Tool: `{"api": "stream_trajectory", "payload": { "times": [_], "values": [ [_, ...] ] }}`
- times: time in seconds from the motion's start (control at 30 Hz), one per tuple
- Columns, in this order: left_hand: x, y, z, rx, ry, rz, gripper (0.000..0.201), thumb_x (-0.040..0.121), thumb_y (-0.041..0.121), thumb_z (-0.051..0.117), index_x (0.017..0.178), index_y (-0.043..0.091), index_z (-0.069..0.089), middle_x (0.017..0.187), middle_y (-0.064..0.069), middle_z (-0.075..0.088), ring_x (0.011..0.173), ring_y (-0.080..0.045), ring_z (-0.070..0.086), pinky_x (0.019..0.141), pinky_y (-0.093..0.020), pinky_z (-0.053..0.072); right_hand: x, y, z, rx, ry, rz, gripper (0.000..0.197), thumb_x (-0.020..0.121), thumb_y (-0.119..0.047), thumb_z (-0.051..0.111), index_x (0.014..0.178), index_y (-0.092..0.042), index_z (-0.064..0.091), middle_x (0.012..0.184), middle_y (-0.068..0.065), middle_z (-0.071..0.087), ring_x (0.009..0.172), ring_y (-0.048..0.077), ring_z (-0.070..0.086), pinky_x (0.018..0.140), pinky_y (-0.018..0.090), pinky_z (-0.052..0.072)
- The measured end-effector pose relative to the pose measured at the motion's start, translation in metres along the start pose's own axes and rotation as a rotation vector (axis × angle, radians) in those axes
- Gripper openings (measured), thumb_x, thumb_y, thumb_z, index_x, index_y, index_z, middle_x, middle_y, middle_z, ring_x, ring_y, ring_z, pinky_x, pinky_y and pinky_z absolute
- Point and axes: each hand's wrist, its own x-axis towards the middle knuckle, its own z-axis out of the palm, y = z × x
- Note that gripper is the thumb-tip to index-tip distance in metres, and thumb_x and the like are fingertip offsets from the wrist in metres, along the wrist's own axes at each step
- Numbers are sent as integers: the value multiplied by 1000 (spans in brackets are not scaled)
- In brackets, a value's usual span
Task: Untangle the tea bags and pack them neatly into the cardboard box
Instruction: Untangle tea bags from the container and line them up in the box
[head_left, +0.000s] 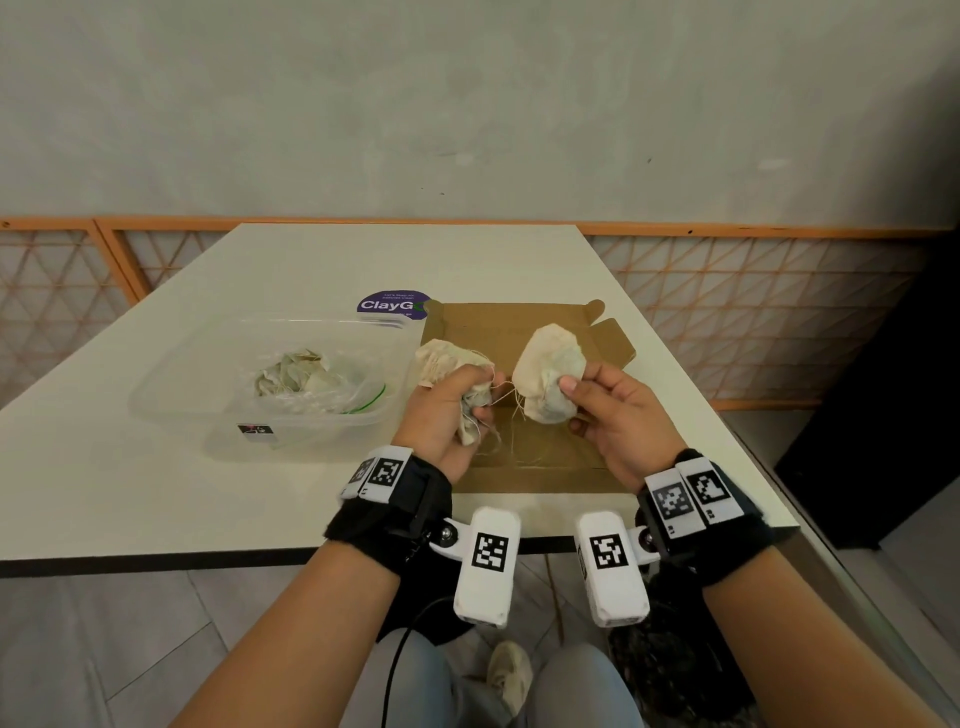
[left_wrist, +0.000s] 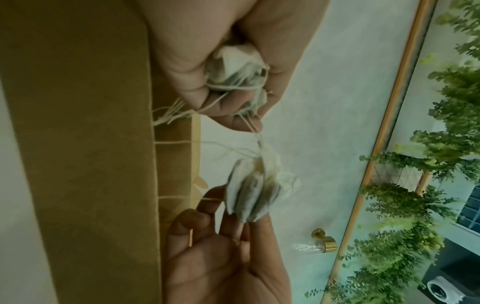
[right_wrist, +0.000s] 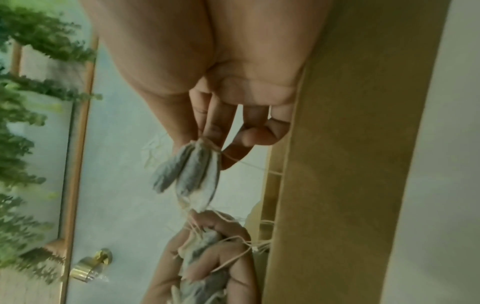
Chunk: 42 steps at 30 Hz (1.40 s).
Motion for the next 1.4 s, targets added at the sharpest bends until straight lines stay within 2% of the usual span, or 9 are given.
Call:
{"api": "stream_trajectory", "payload": {
  "times": [0.13, 0.3, 0.53, 0.7, 0.87, 1.03, 1.2, 1.33, 1.4],
  "values": [
    [-5, 0, 4, 151, -151, 45, 37, 78, 25, 74, 105, 3, 61, 95, -16, 64, 64, -17, 57, 47, -21, 47, 3, 4, 0, -102, -74, 11, 6, 81, -11, 66, 85, -11, 62, 71, -4, 70, 66, 10, 60, 60, 20, 44],
    [-4, -5, 6, 191, -41, 85, 43, 67, 9, 79, 104, -7, 63, 99, -27, 66, 79, -30, 61, 64, -31, 48, 4, 6, 2, -148, -65, 21, 9, 86, -2, 58, 87, -9, 62, 67, -5, 70, 60, 5, 61, 56, 15, 47],
    [-1, -3, 3, 135, 108, 101, 15, 81, 2, 68, 88, 11, 59, 70, -4, 59, 47, -11, 50, 39, -16, 36, 4, 3, -5, 42, 34, 25, 6, 85, -10, 57, 82, -15, 60, 68, -8, 66, 65, 8, 54, 57, 17, 39],
    [-1, -9, 6, 251, 85, 153, 19, 80, 9, 73, 90, 12, 58, 73, -6, 60, 45, -11, 50, 41, -18, 39, 4, -2, -7, 129, -89, 78, 31, 53, -40, 83, 77, -23, 70, 77, -5, 68, 69, 7, 58, 53, 15, 40],
    [-10, -11, 15, 411, -64, 168, 22, 80, 23, 76, 90, 8, 63, 67, -6, 58, 55, -14, 48, 46, -21, 37, 8, 2, -2, 71, -7, 113, 4, 80, -13, 60, 82, -10, 62, 74, 2, 64, 65, 13, 52, 47, 15, 38],
    [-13, -8, 17, 377, -129, 172, 45, 83, 39, 70, 103, -2, 63, 87, -27, 61, 68, -28, 55, 58, -30, 47, 8, 5, 2, -33, 71, 56, 11, 85, -7, 60, 75, -10, 64, 69, 4, 63, 61, 14, 49, 45, 15, 41],
    [-15, -7, 15, 356, -141, 134, 39, 76, 3, 73, 112, -9, 62, 109, -25, 67, 104, -43, 63, 89, -44, 52, 5, 5, 3, -135, 67, 47, 10, 85, -7, 61, 85, -16, 63, 72, -2, 67, 67, 17, 55, 57, 22, 46],
    [-15, -5, 13, 335, -152, 114, 45, 72, -1, 71, 115, -10, 59, 113, -28, 65, 106, -43, 63, 92, -48, 50, 11, -2, -1, -56, -20, 194, 35, 82, -3, 62, 116, -8, 57, 101, 8, 66, 90, 23, 60, 79, 35, 45],
    [-15, -5, 13, 334, -146, 106, 41, 75, -5, 70, 114, -9, 59, 113, -27, 65, 106, -43, 62, 92, -48, 51, 15, -11, -1, -102, -81, 226, 32, 82, -2, 62, 113, -7, 60, 101, 11, 67, 90, 24, 60, 77, 33, 44]
  ]
}}
